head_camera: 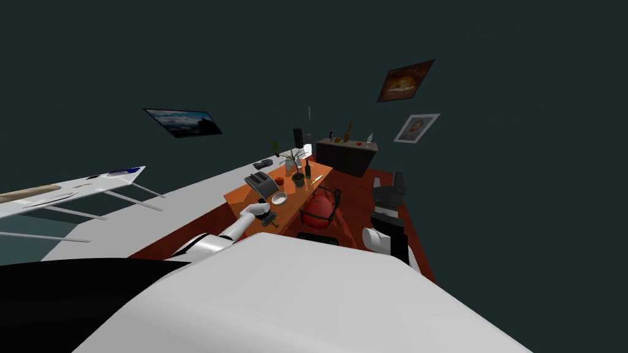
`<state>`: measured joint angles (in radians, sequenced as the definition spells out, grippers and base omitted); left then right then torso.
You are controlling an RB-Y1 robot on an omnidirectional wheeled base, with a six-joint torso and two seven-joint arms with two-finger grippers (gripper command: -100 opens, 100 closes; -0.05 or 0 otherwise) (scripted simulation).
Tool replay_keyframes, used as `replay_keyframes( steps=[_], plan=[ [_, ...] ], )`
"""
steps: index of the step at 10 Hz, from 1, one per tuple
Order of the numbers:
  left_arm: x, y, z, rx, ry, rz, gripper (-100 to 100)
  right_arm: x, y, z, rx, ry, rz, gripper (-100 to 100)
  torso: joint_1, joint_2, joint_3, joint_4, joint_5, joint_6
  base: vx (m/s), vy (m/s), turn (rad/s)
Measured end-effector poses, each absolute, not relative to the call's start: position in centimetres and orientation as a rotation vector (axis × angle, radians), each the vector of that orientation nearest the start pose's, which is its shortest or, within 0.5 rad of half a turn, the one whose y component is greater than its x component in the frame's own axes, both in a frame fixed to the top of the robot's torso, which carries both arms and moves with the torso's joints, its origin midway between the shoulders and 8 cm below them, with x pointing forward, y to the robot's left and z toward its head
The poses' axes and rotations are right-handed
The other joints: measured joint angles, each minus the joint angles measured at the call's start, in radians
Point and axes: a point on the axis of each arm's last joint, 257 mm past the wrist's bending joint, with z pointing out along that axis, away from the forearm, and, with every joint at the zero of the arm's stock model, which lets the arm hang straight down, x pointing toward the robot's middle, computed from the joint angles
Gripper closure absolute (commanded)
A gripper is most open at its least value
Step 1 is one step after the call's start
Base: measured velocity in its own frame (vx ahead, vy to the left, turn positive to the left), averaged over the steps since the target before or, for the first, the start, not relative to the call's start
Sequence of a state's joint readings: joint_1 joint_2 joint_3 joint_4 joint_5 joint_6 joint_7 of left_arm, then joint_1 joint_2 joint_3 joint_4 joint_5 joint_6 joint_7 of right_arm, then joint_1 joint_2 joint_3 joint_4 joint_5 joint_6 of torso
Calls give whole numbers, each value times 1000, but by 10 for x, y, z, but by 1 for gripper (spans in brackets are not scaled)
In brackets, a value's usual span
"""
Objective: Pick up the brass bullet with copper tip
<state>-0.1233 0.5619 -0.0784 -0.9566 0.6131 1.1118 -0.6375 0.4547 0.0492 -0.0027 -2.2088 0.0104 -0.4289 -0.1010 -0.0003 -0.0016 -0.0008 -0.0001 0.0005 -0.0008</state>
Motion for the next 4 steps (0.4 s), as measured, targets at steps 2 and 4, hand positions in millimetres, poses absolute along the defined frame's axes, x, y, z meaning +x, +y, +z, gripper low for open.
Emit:
replay_keyframes(
  steps=[2,4],
  plan=[
    [283,444,-529,-1703,2602,18,100,372,-283,-7,811,612,1379,0,-3,1,1,0,-1,0,-13,-59,51],
    [285,447,-521,-1699,2607,19,0,372,-283,-7,811,612,1379,0,-3,1,0,0,-1,0,-4,-17,7]
  ],
)
